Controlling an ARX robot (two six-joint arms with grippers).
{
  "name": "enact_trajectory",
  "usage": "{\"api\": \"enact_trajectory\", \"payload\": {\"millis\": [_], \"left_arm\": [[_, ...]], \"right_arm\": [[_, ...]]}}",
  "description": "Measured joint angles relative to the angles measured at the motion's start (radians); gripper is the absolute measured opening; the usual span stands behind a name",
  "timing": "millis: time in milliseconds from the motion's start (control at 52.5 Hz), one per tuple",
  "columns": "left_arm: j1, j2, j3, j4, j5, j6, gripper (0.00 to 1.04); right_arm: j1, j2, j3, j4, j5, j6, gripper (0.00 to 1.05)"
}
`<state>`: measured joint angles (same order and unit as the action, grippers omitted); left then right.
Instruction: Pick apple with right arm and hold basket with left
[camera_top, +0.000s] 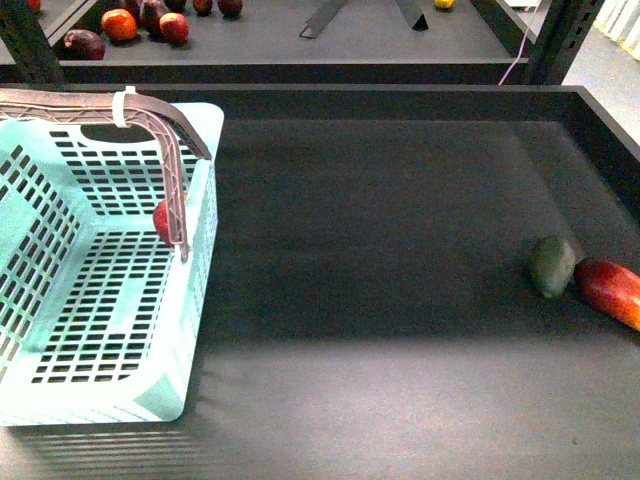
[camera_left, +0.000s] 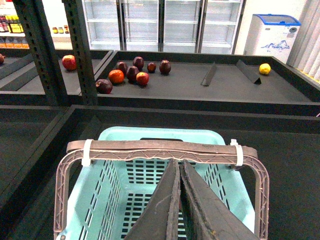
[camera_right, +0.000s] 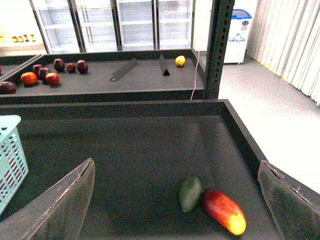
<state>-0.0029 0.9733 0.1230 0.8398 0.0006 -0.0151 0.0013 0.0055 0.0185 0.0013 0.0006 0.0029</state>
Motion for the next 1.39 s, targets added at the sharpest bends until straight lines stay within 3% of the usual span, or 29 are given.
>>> {"api": "enact_trajectory", "payload": {"millis": [229,953,1391], "left_arm": [[0.000,-0.099,-0.080,-0.015,0.000,0.001,0.03],[0.000,-0.608,-0.108,-0.475,0.000,0.004,0.03],[0.000,-0.769,-0.108,-0.634,0.000,0.004,0.03]], "right_arm": [[0.000,0.000,0.000,0.000,0.000,0.000,0.96],[0.000,0.000,0.000,0.000,0.000,0.000,0.96],[0.000,0.000,0.000,0.000,0.000,0.000,0.96]]}}
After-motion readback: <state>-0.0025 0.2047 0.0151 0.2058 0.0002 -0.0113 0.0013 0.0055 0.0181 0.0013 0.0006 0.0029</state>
